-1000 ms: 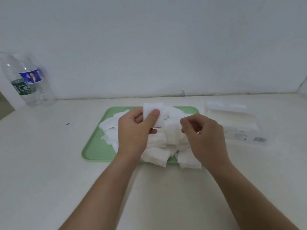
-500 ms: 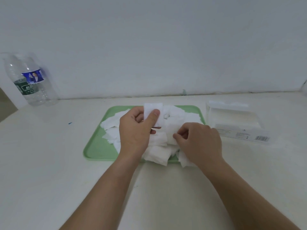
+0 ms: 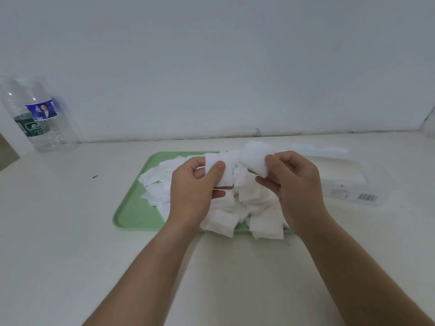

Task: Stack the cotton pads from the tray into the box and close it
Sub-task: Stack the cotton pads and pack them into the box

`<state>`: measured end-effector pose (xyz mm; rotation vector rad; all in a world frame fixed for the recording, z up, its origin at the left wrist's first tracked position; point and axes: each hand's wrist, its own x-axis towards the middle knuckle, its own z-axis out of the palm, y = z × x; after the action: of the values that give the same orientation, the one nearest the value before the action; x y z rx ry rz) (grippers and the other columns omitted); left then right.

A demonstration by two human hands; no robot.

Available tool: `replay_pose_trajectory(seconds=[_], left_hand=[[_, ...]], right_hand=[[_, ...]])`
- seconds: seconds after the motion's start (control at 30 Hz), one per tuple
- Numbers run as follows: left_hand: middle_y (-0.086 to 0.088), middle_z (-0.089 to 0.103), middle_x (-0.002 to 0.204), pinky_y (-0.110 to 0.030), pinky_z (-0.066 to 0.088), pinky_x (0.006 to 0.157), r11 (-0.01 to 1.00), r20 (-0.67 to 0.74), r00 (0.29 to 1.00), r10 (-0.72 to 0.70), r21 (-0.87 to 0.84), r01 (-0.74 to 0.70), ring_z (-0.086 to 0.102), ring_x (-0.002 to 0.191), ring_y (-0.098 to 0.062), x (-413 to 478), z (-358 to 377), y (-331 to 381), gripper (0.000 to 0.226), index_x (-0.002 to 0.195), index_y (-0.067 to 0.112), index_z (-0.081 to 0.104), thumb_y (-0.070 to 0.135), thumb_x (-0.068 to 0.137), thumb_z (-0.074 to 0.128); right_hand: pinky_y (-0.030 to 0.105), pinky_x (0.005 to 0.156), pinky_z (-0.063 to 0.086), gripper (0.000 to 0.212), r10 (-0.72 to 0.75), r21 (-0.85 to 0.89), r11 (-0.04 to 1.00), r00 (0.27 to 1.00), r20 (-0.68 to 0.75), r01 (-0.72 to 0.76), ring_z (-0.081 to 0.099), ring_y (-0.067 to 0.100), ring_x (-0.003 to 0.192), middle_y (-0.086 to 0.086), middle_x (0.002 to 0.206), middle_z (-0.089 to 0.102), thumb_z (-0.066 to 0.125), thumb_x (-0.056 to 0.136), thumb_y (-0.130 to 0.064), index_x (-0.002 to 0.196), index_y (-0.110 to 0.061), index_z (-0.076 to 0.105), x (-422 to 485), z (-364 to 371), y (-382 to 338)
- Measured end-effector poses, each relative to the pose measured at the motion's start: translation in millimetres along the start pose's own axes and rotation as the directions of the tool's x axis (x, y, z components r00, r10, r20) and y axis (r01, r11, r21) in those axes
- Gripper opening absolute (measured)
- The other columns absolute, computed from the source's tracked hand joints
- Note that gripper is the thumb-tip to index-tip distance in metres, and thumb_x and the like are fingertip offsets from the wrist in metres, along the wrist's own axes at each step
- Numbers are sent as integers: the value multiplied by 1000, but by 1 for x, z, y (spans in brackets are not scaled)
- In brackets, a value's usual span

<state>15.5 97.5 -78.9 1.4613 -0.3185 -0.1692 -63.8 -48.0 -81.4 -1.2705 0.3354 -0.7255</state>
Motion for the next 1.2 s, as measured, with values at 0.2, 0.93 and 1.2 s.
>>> replay_pose_trajectory(seconds=[0.2, 0.93, 1.2], left_hand=[[-5, 79, 84, -23, 58, 56, 1000, 58, 998, -25, -17, 26, 77, 72, -20, -4, 3, 0, 9, 102, 9, 70, 14, 94, 70], [-8, 78, 88, -36, 64, 74, 996, 151, 987, -53, -60, 63, 76, 85, -21, -9, 10, 1, 34, 92, 12, 77, 36, 102, 55], [9, 77, 77, -25, 61, 67, 987, -182, 979, 89, -114, -111, 75, 77, -8, 10, -11, 4, 8, 90, 17, 72, 10, 93, 70]], right_hand=[[31, 61, 58, 19, 130, 182, 973, 988, 88, -144, 66, 19, 70, 3, 75, 67, 67, 88, -1, 96, -15, 57, 1, -3, -3], [29, 69, 60, 12, -12, -331, 942, 990, 141, 59, 72, 15, 71, 3, 76, 76, 84, 77, -12, 85, -12, 75, -6, 3, 4], [33, 72, 53, 6, -336, -781, 598, 941, -41, 179, 61, 6, 67, -19, 79, 67, 65, 90, -26, 90, -32, 67, 4, -8, 10]])
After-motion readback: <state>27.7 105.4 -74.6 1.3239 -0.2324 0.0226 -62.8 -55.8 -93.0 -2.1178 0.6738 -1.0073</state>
